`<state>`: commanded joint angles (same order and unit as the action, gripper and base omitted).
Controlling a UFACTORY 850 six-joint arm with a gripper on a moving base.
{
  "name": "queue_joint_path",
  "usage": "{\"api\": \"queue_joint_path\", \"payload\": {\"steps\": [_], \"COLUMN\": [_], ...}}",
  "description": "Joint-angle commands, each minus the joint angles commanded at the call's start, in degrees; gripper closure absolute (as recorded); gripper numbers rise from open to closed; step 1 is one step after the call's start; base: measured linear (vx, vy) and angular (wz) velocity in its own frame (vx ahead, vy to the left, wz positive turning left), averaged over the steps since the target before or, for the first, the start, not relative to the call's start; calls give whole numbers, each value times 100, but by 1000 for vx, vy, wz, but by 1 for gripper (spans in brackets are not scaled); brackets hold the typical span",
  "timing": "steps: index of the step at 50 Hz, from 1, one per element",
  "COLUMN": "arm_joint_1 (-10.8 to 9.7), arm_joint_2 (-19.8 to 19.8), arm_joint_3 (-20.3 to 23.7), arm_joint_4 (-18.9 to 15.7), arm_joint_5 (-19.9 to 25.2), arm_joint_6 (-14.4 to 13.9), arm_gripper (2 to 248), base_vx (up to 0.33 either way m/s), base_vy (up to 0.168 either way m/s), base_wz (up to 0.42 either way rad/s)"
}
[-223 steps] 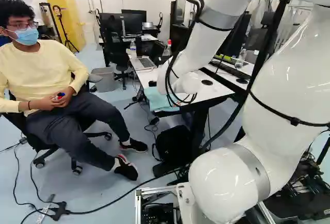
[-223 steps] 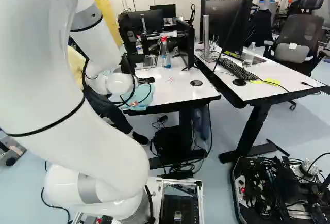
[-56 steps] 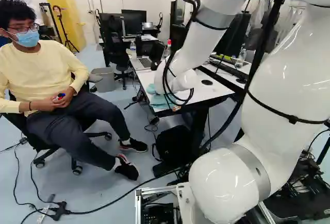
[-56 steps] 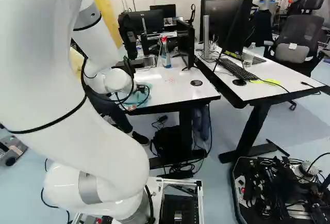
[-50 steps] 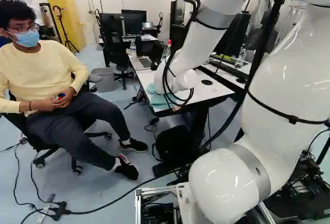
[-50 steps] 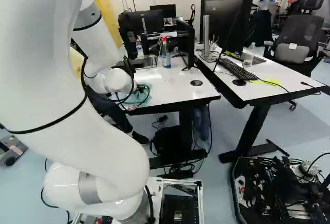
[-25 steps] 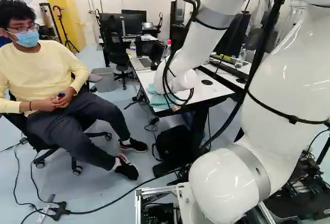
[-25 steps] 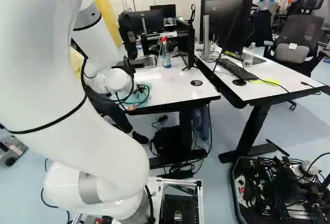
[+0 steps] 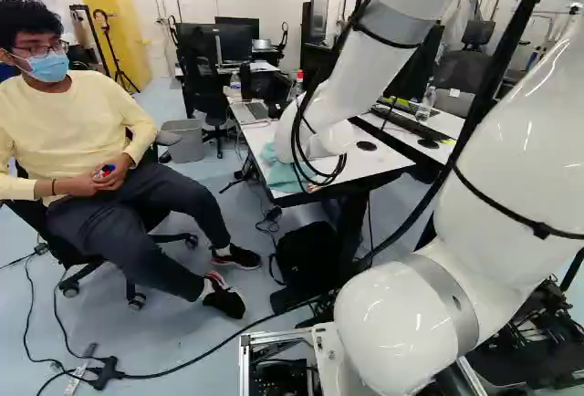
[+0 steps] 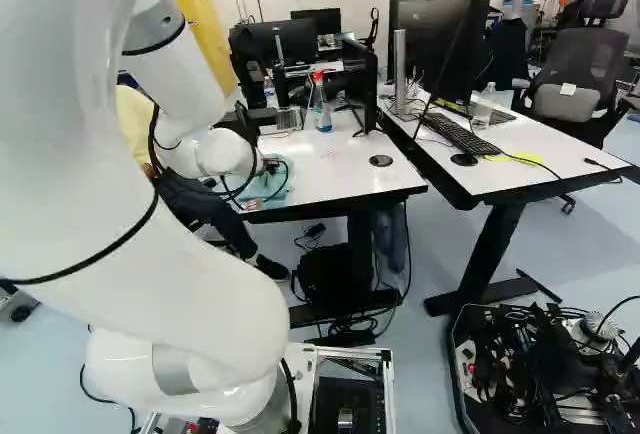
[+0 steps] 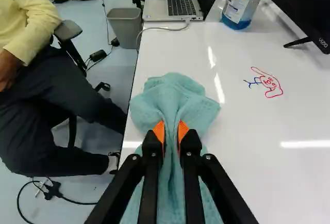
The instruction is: Clean the table with the green towel
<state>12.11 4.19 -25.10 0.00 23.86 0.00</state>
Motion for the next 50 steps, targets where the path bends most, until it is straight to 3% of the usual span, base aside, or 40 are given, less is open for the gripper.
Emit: {"api": "queue_joint_path", "payload": {"steps": [24,50], "arm_joint_1": [-12,-182], "arm_joint_2": [409,670], "arm_joint_3": [33,-99], "arm_joint_4": [0,0], "arm_joint_5": [-52,-176], "arm_joint_6": [0,0], "arm_gripper": [200,200], "base_vx": [0,0], "base_vy": [0,0], "base_wz": [0,0]}}
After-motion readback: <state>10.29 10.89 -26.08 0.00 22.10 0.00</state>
